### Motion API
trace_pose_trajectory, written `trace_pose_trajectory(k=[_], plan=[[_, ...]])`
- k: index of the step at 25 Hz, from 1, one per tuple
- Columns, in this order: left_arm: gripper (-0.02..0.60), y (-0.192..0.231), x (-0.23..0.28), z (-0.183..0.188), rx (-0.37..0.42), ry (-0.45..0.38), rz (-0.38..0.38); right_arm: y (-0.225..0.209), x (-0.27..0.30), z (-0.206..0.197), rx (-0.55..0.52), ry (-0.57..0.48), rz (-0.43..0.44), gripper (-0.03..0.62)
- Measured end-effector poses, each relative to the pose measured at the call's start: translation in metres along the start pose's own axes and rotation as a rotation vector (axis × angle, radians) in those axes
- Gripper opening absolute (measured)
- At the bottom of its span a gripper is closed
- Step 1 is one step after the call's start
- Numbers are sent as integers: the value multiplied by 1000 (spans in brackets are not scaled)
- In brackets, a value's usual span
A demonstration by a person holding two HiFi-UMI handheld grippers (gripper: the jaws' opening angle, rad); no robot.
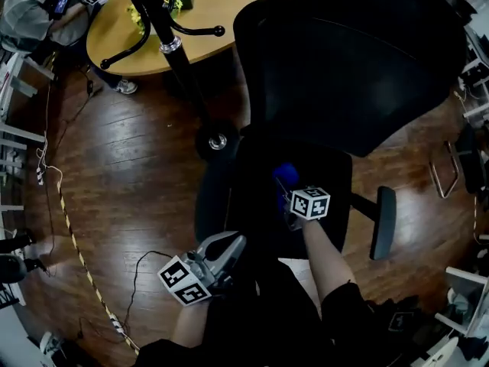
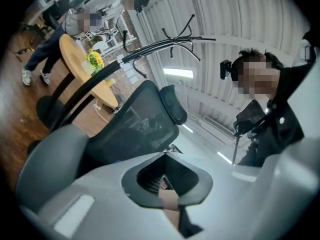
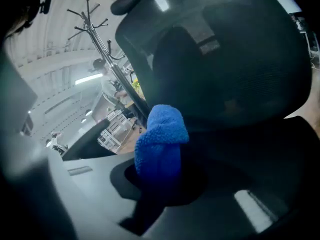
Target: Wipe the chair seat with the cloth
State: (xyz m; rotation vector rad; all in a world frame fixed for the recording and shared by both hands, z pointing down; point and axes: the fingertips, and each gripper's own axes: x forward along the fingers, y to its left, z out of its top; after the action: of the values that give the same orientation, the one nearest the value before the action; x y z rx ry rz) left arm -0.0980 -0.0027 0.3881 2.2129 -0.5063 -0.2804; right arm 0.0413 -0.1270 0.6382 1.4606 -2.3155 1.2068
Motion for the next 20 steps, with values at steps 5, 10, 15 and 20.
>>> trace_pose_trajectory(k=[5,10,15,20], plan=[[2,49,20,-23,-36,-11,29,-46,106,7,-58,25,-25,35],[2,70,24,-40,-74,21,67,-50,159,10,-76,48,-5,35],[2,78,30,-32,-67,38,77,-69,158,8,-128,61,-51,35],[2,76,44,-31,-54,77,52,-134,106,3,-135,87,-254,35]])
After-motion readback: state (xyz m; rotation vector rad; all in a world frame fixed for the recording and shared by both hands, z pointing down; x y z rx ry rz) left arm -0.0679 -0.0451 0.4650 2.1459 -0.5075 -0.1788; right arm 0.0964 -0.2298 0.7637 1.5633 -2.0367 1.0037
